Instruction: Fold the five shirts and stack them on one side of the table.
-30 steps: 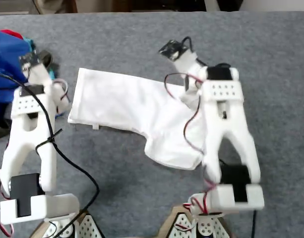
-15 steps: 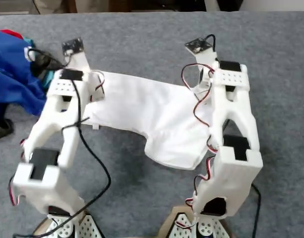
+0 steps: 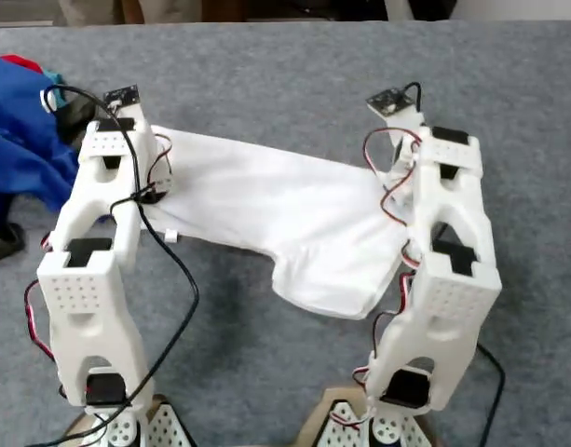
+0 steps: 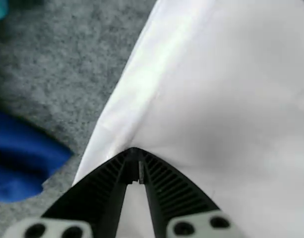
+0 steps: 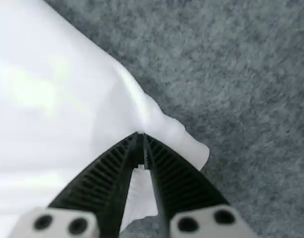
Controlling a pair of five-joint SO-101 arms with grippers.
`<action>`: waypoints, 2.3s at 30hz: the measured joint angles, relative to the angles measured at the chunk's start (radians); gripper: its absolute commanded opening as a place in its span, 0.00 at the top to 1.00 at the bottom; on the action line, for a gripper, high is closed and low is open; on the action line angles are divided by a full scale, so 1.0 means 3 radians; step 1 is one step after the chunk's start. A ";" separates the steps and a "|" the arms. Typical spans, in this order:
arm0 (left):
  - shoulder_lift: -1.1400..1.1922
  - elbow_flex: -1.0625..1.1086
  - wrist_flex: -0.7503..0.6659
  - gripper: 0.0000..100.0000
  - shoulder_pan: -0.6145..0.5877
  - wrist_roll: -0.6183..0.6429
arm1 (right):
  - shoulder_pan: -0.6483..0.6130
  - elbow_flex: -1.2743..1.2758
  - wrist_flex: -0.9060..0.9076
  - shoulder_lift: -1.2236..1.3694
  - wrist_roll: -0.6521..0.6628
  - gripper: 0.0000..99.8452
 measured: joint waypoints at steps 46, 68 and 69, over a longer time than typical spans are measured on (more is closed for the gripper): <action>-0.3125 0.3979 -0.1811 0.98 -0.0634 -0.0532 | -0.1851 0.3284 0.0962 -0.3406 0.0890 0.70; -0.3135 0.3979 -0.1821 0.98 -0.0655 -0.0532 | -0.2138 0.3815 0.0900 -0.3422 0.0660 0.71; -0.3135 0.3979 -0.1821 0.98 -0.0655 -0.0532 | -0.2138 0.3718 0.0967 -0.3422 0.0644 0.71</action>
